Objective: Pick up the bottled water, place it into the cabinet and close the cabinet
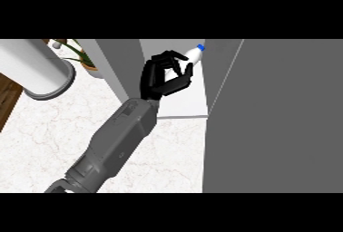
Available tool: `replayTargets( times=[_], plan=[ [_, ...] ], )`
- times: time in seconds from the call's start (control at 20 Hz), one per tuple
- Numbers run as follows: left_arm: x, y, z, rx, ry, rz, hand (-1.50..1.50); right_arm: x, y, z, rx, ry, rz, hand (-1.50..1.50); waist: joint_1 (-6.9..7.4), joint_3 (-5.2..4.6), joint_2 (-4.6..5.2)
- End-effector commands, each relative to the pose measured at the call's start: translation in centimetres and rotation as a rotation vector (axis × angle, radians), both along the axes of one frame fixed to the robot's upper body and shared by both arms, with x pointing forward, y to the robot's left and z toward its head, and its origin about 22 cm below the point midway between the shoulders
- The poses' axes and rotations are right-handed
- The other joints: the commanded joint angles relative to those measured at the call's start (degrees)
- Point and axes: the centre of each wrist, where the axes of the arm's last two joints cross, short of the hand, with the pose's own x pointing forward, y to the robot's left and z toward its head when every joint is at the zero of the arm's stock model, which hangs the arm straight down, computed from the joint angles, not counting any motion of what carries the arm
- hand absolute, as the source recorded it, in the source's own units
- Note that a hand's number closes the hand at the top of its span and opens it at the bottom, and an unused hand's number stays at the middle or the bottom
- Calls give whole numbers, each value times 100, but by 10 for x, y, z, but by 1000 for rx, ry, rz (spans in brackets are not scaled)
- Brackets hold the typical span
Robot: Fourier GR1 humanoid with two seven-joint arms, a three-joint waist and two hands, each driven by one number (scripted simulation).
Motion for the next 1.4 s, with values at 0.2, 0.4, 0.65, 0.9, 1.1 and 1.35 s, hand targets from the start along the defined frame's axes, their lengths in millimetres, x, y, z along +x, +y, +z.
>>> replayTargets(
  times=[0.2,0.4,0.65,0.9,1.1,1.35],
  plan=[
    [-71,-18,-26,-163,78,-241,-150,-4,7,34,13,-30,-18,-150,151,2,-81],
    [-110,-1,-43,-144,103,-225,-150,-6,13,33,6,-30,-57,-150,314,3,-95],
    [-162,36,-62,-146,102,-130,-150,-9,15,39,1,-39,-69,-150,311,-1,-95],
    [-203,96,-62,-149,105,-109,-150,-7,7,36,-85,-14,79,150,467,-7,-73],
    [-228,120,-64,-142,82,-150,-150,-2,7,36,-180,-56,287,150,499,-19,-88],
    [-246,149,-63,-121,63,-134,-150,7,7,48,-283,-104,439,150,543,-38,-78]
  ],
)
